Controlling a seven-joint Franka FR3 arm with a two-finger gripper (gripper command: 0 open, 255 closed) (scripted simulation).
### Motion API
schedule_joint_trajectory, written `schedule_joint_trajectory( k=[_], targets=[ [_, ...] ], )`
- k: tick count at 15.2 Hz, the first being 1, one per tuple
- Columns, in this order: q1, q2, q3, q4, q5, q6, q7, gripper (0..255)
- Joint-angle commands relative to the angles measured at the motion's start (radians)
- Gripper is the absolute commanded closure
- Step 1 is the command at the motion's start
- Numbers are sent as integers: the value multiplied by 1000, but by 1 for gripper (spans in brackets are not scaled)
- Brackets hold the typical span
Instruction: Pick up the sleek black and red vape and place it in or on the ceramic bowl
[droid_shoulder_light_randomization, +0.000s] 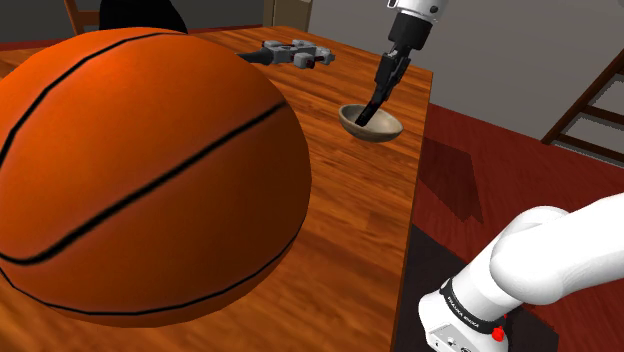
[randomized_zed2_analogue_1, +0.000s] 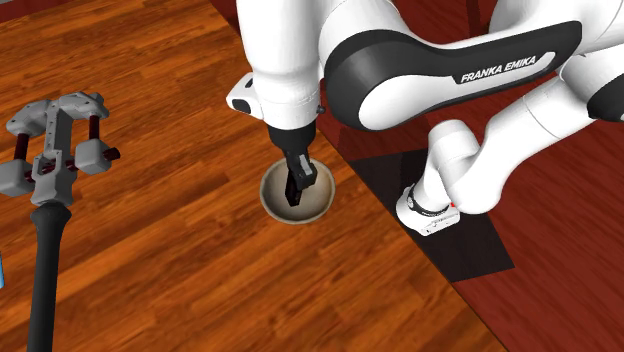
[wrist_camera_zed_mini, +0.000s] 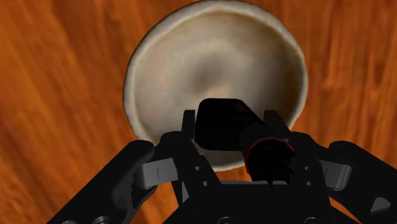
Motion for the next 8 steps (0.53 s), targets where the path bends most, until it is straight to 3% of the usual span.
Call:
schedule_joint_trajectory(
  k=[1, 3, 4, 8],
  targets=[
    [0, 0, 0, 0, 0, 1, 0, 255],
    [0, 0, 0, 0, 0, 1, 0, 255],
    [0, 0, 0, 0, 0, 1, 0, 0],
    [0, 0, 0, 0, 0, 1, 0, 0]
  ],
)
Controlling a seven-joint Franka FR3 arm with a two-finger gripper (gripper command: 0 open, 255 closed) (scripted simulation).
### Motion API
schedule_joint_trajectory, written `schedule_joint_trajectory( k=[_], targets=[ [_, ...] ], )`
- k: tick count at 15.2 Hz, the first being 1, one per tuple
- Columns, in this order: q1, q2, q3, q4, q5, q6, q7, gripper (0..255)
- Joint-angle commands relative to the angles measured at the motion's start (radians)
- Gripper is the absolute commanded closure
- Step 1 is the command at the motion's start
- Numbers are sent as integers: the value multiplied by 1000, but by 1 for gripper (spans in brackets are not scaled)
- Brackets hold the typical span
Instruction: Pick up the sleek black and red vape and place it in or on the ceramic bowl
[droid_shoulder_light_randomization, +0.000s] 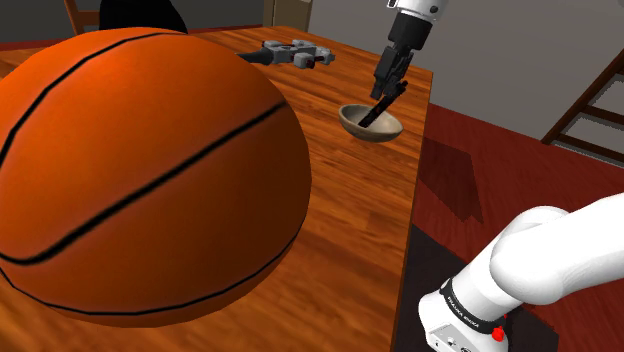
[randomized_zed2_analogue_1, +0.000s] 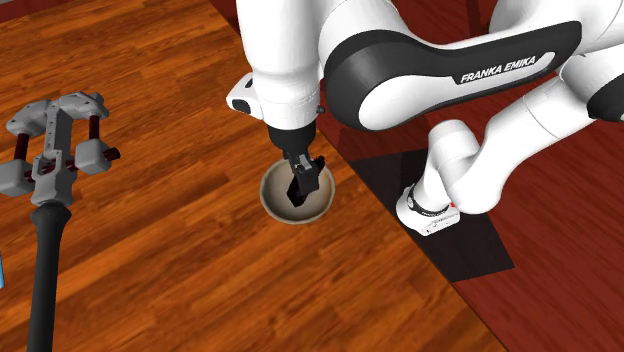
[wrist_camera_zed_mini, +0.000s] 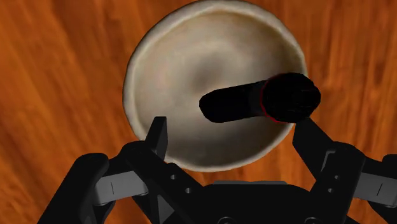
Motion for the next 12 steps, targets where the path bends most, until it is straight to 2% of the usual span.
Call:
schedule_joint_trajectory(
  k=[1, 5, 12],
  targets=[
    [0, 0, 0, 0, 0, 0, 0, 0],
    [-3, 36, -11, 161, -5, -125, 2, 0],
    [-3, 36, -11, 161, -5, -125, 2, 0]
  ],
)
